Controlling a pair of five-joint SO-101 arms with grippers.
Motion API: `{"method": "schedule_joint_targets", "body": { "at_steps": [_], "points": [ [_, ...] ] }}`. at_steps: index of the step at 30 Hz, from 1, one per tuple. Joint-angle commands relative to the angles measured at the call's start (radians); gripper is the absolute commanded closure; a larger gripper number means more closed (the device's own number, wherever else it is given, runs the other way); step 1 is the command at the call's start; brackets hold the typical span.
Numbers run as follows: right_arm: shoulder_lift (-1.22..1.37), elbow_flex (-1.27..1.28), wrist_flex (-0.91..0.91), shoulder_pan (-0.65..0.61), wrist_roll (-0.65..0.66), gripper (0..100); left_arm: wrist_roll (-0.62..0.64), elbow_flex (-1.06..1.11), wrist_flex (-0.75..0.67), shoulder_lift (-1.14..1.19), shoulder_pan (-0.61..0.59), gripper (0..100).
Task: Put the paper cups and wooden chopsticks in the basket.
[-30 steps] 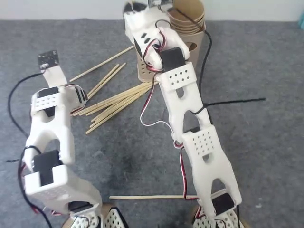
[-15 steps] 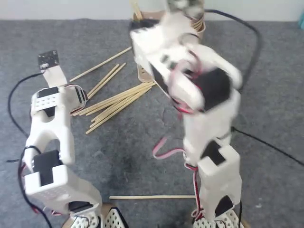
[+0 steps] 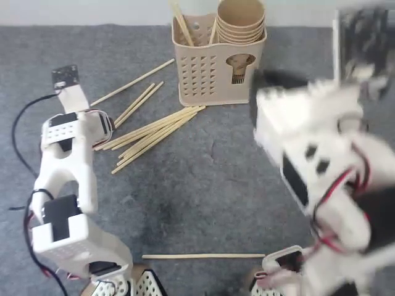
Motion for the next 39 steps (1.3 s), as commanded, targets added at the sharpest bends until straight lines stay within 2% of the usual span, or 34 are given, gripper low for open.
{"method": "schedule_joint_targets", "body": {
  "at_steps": [1, 4, 8, 14, 18, 22, 26, 31, 39],
  "points": [
    [-0.302, 0.592, -0.110, 0.133, 0.068, 94.7, -0.012, -0.015, -0.018, -0.015, 0.032, 79],
    [-0.489, 0.962, -0.262, 0.236, 0.109, 94.7, -0.037, -0.027, -0.018, -0.017, 0.041, 79],
    [-0.670, 1.336, -0.381, 0.254, 0.204, 94.8, -0.094, -0.105, 0.012, -0.006, 0.035, 79],
    [-0.707, 1.602, -0.473, 0.252, 0.204, 94.8, -0.198, -0.206, 0.012, -0.005, 0.035, 79],
    [-0.654, 1.758, -0.659, 0.254, 0.129, 94.8, -0.336, -0.294, 0.014, 0.002, 0.040, 79],
    [-0.615, 1.930, -0.885, 0.255, 0.086, 94.8, -0.420, -0.421, 0.031, 0.072, 0.041, 79],
    [-0.624, 2.022, -1.010, 0.278, 0.087, 94.8, -0.473, -0.616, 0.091, 0.232, 0.041, 79],
    [-0.642, 2.031, -1.012, 0.280, 0.087, 94.8, -0.520, -0.917, 0.161, 0.500, 0.052, 79],
    [-0.636, 2.031, -1.021, 0.274, 0.087, 94.8, -0.562, -1.520, 0.388, 0.924, 0.110, 79]
  ]
}}
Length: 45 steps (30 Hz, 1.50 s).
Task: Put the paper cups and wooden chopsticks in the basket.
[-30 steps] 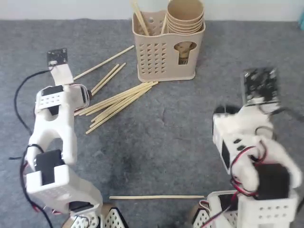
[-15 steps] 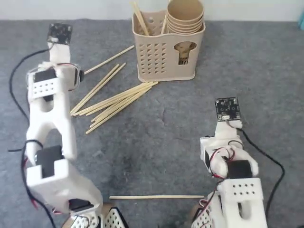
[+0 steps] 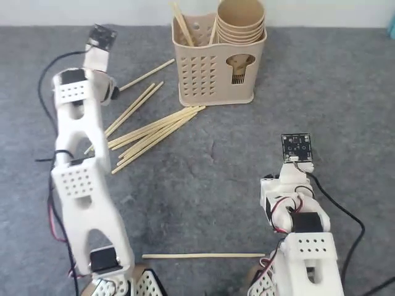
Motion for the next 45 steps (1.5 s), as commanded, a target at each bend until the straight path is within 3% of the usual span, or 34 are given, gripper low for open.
{"method": "schedule_joint_targets", "body": {
  "at_steps": [1, 8, 14, 21, 28, 39, 45],
  "points": [
    [-0.013, -0.008, -0.019, 0.005, -0.011, 94.8, -0.021, -0.415, 0.098, 0.195, 0.040, 79],
    [-0.013, -0.008, -0.019, 0.005, -0.011, 94.8, -0.077, -0.803, 0.117, 0.519, 0.055, 80],
    [-0.013, -0.008, -0.019, 0.005, -0.011, 94.8, -0.135, -0.860, 0.061, 0.655, 0.046, 80],
    [-0.013, -0.008, -0.019, 0.004, -0.011, 94.8, -0.206, -0.862, 0.071, 0.717, 0.029, 99],
    [-0.013, -0.008, -0.019, 0.004, -0.011, 94.8, -0.210, -0.921, 0.270, 0.675, 0.018, 99],
    [-0.013, -0.008, -0.019, 0.005, -0.011, 94.8, -0.207, -0.918, 0.611, 0.416, 0.018, 99],
    [-0.013, -0.008, -0.016, 0.005, -0.011, 94.8, -0.149, -0.918, 0.632, 0.318, -0.021, 99]
  ]
}}
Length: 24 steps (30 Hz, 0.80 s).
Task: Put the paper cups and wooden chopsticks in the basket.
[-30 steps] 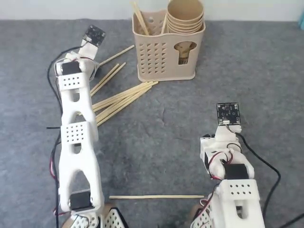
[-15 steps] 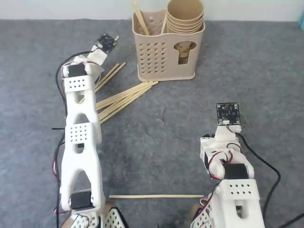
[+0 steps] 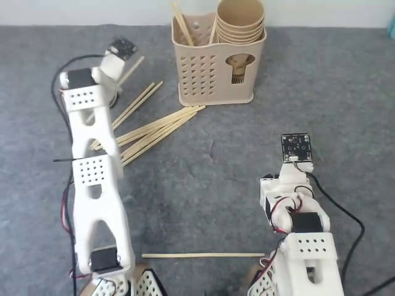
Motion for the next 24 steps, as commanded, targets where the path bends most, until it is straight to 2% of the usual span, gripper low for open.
{"method": "schedule_joint_targets", "body": {
  "at_steps": [1, 17, 24],
  "points": [
    [-0.013, -0.008, -0.015, 0.005, -0.011, 94.8, 0.044, -0.021, 0.040, -0.146, -0.046, 99],
    [-0.022, 0.003, -0.019, 0.004, -0.011, 94.8, 0.048, -0.008, 0.048, -0.255, -0.192, 99],
    [-0.013, 0.003, -0.045, 0.004, -0.011, 94.8, 0.081, 0.179, 0.048, -0.423, -0.241, 99]
  ]
}}
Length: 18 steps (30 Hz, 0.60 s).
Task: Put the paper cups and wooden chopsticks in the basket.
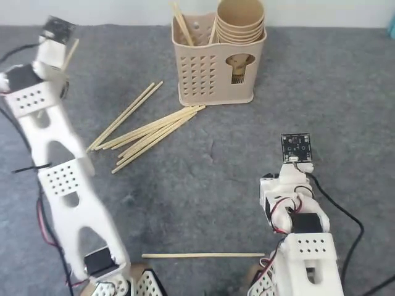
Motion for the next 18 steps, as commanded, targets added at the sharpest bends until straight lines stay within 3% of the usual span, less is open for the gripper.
{"method": "schedule_joint_targets", "body": {
  "at_steps": [1, 18],
  "points": [
    [-0.010, -0.009, -0.021, 0.004, -0.011, 94.8, 0.021, 0.131, 0.041, -0.207, -0.028, 99],
    [-0.010, -0.009, -0.013, 0.004, -0.011, 94.8, 0.017, 0.843, 0.028, -0.835, 0.032, 99]
  ]
}}
